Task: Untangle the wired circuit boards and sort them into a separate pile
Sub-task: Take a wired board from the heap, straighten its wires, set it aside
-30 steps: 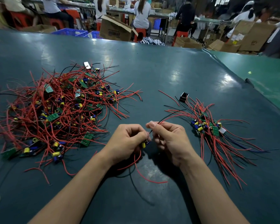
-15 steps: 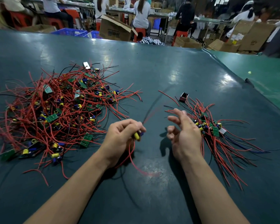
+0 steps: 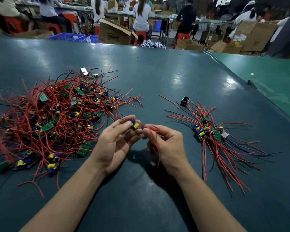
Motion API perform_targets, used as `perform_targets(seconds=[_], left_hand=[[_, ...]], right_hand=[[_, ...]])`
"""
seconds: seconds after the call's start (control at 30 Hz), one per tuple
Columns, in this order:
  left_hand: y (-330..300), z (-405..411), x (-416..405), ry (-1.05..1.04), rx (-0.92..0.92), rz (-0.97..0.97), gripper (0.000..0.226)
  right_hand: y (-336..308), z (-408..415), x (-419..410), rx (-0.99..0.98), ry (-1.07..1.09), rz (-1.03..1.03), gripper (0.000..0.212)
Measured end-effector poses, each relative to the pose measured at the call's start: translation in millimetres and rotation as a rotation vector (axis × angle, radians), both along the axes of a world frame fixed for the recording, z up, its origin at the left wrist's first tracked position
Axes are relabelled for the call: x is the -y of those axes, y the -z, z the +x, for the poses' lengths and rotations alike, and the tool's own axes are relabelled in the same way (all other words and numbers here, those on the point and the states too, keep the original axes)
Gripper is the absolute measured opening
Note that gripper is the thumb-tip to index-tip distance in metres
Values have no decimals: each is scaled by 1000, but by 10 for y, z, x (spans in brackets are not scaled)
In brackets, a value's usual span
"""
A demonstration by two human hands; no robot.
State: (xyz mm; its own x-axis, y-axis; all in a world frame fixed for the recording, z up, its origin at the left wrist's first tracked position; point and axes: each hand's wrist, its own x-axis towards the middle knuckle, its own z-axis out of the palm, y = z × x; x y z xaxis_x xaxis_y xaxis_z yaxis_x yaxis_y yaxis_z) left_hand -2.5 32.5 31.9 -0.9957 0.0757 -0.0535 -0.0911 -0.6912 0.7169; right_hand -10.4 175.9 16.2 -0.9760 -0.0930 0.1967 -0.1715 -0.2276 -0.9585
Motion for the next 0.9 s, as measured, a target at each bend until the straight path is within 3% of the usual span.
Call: perform_targets(seconds=[0.27, 0.47, 0.7, 0.9], left_hand=[[73, 16, -45, 20, -39, -177, 23], [67, -10, -53, 26, 57, -118, 23], [134, -24, -53, -7, -29, -199, 29], [210, -18, -66, -61, -145, -416, 25]], right_hand=[[-51, -66, -37, 301, -55, -245, 26], [-74, -118, -71, 381, -46, -357, 28], [4, -113, 29, 297, -3, -158, 11], [-6, -80, 55, 232, 27, -28, 19]])
